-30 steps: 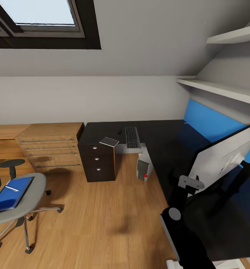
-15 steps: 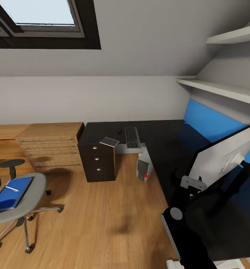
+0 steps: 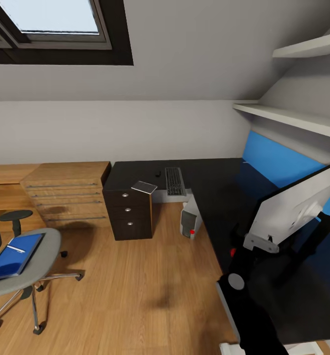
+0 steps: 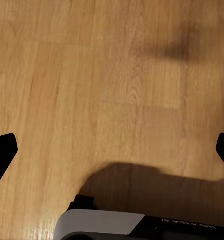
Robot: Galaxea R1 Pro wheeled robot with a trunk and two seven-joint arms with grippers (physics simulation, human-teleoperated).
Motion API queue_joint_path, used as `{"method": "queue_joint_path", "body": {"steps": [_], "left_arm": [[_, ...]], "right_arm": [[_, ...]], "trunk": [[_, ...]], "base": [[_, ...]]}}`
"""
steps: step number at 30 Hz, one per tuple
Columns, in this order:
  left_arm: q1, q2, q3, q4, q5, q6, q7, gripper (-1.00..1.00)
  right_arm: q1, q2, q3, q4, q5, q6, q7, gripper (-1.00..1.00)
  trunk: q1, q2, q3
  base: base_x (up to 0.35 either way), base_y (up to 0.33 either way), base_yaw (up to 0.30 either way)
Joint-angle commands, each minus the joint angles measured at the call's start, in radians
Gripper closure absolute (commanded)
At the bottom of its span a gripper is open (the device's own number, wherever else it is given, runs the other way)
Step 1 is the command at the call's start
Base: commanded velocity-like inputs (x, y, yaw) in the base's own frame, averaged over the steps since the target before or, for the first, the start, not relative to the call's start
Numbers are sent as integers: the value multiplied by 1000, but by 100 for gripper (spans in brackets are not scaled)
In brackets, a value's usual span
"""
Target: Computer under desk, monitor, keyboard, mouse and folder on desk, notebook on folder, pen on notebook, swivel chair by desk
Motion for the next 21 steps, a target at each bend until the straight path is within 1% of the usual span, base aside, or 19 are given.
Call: {"method": "queue_joint_path", "body": {"steps": [1, 9, 14, 21], "left_arm": [[0, 0, 9, 0, -7, -2, -2, -100], [0, 0, 8, 0, -7, -3, -2, -100], [0, 0, 8, 0, -7, -4, -3, -100], [0, 0, 8, 0, -7, -5, -3, -100]], "right_arm": [[-1, 0, -3, 1, 3, -2, -4, -100], [-1, 0, -18, 1, 2, -1, -8, -100], [-1, 0, -19, 1, 1, -1, -39, -100], [-1, 0, -19, 1, 1, 0, -53, -100]], "trunk": [[0, -1, -1], [0, -1, -1], [0, -1, -1], [0, -1, -1]], "base": [[0, 0, 0], [0, 0, 0], [0, 0, 0], [0, 0, 0]]}}
